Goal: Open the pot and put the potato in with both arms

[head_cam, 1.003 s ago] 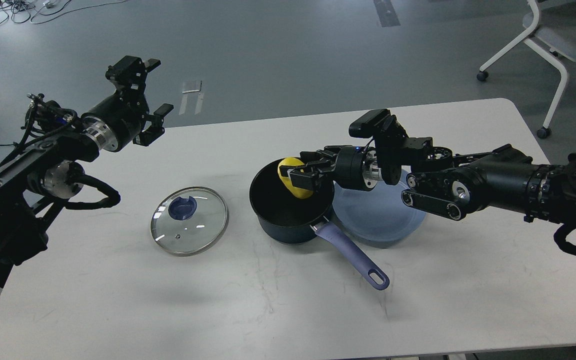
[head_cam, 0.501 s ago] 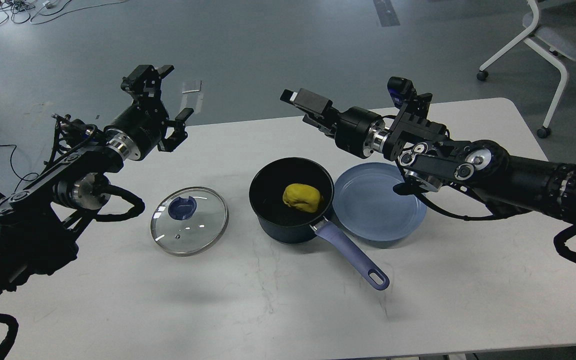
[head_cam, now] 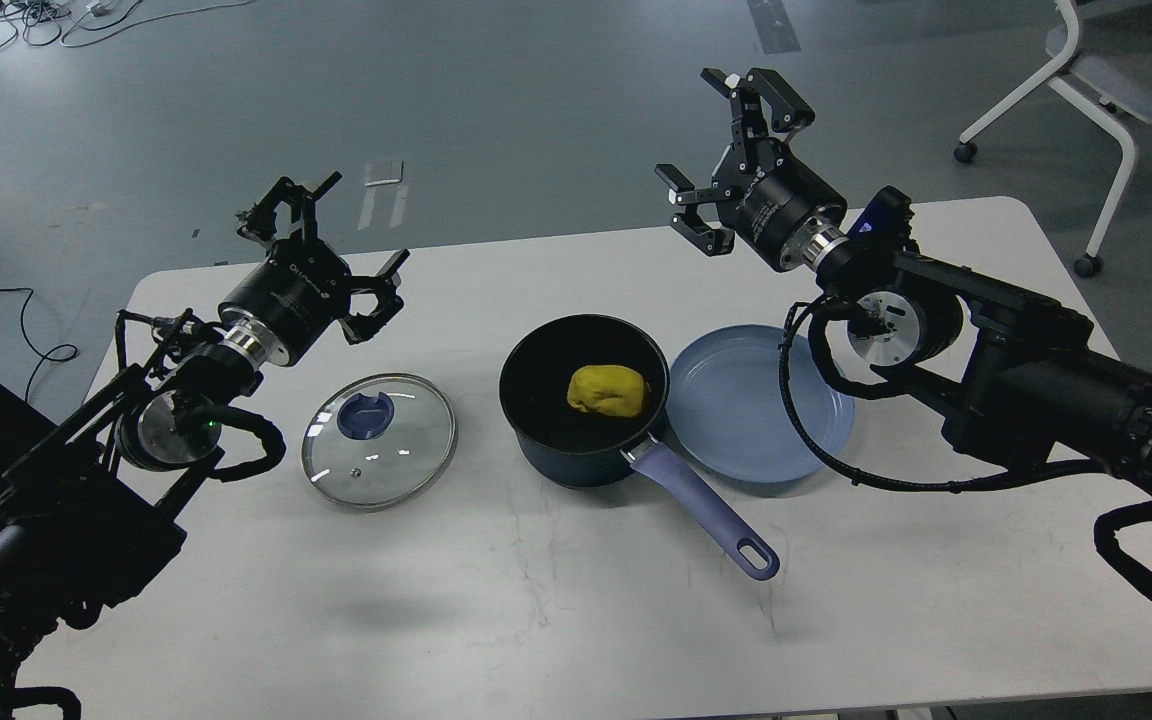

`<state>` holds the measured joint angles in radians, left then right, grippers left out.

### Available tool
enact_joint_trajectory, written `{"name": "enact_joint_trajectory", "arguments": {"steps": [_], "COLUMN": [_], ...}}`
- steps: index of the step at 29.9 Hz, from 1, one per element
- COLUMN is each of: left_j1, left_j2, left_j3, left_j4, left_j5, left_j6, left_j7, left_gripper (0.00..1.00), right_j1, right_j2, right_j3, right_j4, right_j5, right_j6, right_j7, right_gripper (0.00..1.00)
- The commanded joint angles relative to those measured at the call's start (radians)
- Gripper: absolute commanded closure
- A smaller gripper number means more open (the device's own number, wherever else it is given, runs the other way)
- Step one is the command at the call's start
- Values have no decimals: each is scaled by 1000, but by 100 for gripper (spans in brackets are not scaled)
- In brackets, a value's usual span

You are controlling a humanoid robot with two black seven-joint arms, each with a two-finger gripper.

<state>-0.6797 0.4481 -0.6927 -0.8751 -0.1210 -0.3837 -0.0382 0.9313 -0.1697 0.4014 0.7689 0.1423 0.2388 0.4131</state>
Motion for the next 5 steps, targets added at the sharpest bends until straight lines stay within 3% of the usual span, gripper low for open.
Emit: {"name": "enact_joint_trajectory", "arguments": {"steps": [1,5], "left_j1": [28,32], "left_j2": [0,-2], "left_j3": [-17,-19], "left_j4": [-15,-15], "left_j5": [-11,-11], "left_j6": [-6,-6], "left_j7": [17,12], "left_gripper": [2,2], "right_j1": [-3,4], "right_j2": [2,4], "right_j3": [27,27], "right_j4": [-20,-14], "right_j5": [23,20], "right_j6": [0,0], "right_j7": [-7,-7], "right_gripper": [0,0]}}
